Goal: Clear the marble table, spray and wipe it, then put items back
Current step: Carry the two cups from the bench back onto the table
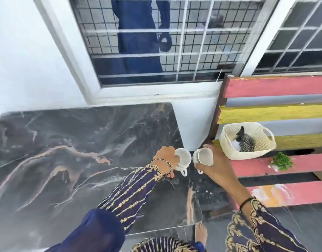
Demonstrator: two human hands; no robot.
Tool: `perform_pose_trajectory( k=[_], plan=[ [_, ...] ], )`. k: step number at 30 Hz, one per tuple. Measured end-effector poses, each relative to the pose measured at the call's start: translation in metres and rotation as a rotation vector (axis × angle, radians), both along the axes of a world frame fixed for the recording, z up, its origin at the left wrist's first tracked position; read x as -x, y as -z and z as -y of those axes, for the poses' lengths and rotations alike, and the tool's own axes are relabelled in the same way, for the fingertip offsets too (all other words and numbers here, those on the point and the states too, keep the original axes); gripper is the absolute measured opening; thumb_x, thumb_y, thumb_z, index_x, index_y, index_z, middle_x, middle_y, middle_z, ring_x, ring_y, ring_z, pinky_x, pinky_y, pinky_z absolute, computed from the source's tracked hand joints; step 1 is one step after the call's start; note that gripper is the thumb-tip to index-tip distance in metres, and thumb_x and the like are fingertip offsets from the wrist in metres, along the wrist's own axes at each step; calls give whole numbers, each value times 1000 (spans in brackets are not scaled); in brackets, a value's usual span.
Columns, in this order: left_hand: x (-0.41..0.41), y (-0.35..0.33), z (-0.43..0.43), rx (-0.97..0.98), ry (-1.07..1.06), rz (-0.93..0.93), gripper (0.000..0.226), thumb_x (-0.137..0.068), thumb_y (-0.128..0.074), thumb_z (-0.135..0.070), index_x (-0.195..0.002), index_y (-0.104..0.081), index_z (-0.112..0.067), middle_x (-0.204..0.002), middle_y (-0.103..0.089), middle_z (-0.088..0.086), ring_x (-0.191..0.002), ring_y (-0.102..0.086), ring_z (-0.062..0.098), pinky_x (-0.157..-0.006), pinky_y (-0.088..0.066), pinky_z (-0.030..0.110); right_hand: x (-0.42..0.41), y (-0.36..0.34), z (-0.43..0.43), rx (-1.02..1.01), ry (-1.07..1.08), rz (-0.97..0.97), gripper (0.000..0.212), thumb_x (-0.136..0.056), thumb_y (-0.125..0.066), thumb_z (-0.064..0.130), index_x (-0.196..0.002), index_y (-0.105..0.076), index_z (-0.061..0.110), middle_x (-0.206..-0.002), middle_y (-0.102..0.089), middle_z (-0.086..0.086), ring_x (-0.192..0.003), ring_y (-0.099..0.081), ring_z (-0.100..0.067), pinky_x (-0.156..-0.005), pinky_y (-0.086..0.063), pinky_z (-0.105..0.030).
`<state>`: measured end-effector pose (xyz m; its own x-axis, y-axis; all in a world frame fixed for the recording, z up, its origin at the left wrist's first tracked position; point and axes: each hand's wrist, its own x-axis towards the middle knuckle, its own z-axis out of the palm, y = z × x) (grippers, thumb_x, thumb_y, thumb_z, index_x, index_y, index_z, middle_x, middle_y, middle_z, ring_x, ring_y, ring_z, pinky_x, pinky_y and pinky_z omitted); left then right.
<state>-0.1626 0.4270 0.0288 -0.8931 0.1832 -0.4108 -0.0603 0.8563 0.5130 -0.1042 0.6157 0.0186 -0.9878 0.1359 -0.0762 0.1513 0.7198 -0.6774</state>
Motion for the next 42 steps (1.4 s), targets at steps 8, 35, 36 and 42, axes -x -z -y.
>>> perform_pose_trajectory(
  k=[8, 35, 36, 42],
  plan=[
    [-29, -28, 133, 30, -111, -25, 32, -88, -48, -17, -108, -59, 5, -94, -71, 24, -81, -71, 37, -74, -61, 44, -14, -24, 133, 28, -151, 58, 67, -69, -87, 32, -125, -52, 24, -117, -66, 3, -108, -63, -23, -91, -51, -39],
    [-71, -3, 398, 104, -376, 11, 29, -83, -56, -17, -104, -66, 0, -96, -72, 23, -87, -70, 37, -77, -58, 39, 3, 0, 339, -22, -278, 178, 65, -72, -80, 38, -128, -49, 28, -122, -62, 3, -110, -59, -24, -89, -53, -44],
    [-70, -2, 408, 89, -376, 9, 29, -83, -55, -17, -102, -65, 3, -95, -71, 25, -87, -70, 38, -78, -59, 42, 1, 1, 347, -27, -265, 180, 65, -72, -80, 38, -128, -49, 28, -122, -62, 3, -110, -59, -24, -89, -53, -45],
    [-65, 10, 472, 118, -295, 4, 25, -85, -54, -17, -99, -63, 2, -91, -72, 20, -83, -71, 36, -67, -56, 35, -20, 18, 399, -73, -180, 225, 70, -69, -83, 37, -131, -49, 27, -120, -65, 1, -109, -60, -26, -85, -50, -39]
  ],
)
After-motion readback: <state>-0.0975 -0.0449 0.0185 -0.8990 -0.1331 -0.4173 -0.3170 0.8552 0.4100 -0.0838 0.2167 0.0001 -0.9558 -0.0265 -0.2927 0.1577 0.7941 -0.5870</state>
